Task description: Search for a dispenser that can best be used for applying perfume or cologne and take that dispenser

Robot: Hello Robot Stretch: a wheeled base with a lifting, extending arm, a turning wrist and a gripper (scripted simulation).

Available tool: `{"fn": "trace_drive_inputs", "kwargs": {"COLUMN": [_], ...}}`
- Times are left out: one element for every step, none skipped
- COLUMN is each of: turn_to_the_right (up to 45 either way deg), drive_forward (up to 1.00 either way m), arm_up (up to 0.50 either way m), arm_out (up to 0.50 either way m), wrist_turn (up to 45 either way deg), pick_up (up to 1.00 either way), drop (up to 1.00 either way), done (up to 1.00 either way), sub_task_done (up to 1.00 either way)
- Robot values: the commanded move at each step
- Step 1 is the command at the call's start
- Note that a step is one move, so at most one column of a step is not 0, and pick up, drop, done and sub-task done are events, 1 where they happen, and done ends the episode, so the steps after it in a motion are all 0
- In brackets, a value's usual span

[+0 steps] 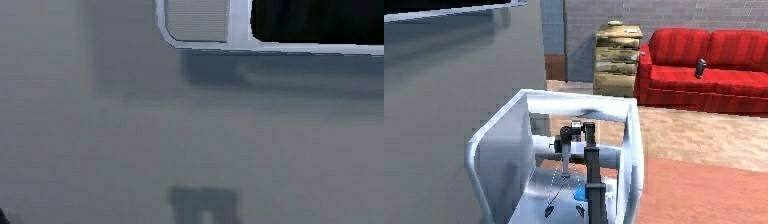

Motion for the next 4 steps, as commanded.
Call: {"fn": "trace_drive_inputs", "kwargs": {"turn_to_the_right": [0.0, 0.0, 0.0, 0.0], "drive_forward": [0.00, 0.00, 0.00, 0.00], "arm_up": [0.00, 0.00, 0.00, 0.00], "arm_out": [0.00, 0.00, 0.00, 0.00], "wrist_turn": [45.0, 45.0, 45.0, 45.0], "pick_up": [0.00, 0.00, 0.00, 0.00], "drop": [0.00, 0.00, 0.00, 0.00], "done": [0.00, 0.00, 0.00, 0.00], "sub_task_done": [0.00, 0.00, 0.00, 0.00]}}
